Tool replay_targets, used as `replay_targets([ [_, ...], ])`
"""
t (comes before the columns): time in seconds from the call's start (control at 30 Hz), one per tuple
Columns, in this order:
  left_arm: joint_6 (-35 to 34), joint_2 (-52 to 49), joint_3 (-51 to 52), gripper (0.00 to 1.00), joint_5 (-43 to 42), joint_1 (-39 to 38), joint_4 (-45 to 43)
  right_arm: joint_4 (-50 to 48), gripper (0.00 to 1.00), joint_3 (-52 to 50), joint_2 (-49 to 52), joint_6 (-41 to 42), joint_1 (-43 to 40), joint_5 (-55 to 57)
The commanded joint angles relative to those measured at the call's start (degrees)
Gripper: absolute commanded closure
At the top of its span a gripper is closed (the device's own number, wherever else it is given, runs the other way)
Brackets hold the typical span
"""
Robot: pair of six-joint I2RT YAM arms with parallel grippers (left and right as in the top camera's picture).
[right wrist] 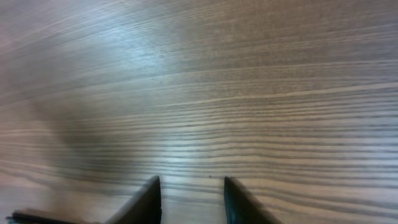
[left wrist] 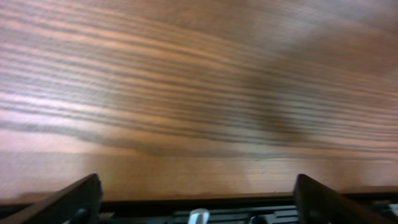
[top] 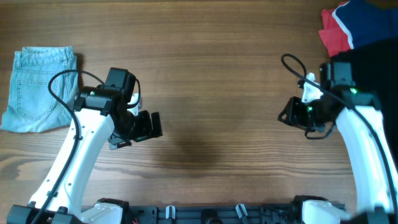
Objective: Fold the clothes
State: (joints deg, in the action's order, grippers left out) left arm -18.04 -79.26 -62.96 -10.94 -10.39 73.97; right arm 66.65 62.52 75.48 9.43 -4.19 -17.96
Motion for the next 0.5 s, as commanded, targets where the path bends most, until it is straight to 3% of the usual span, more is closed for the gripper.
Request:
replay_targets([
  [0.0,0.59,1.95,1.70,0.11,3.15,0.24,-2.97,0.46,0.95,0.74,-10.51,2.86,-0.15,0.59],
  [0.27,-10.10,25.22,14.40,0.11,16.37,-6.03,-16.26,1.38,0.96,0.74,-32.94,5.75,-0.17,6.60],
  [0.47,-14.91,41.40,17.84,0.10,26.84,-10.36,-18.05,1.81,0.96,0.72,-41.29,7.23,-0.17,9.05],
])
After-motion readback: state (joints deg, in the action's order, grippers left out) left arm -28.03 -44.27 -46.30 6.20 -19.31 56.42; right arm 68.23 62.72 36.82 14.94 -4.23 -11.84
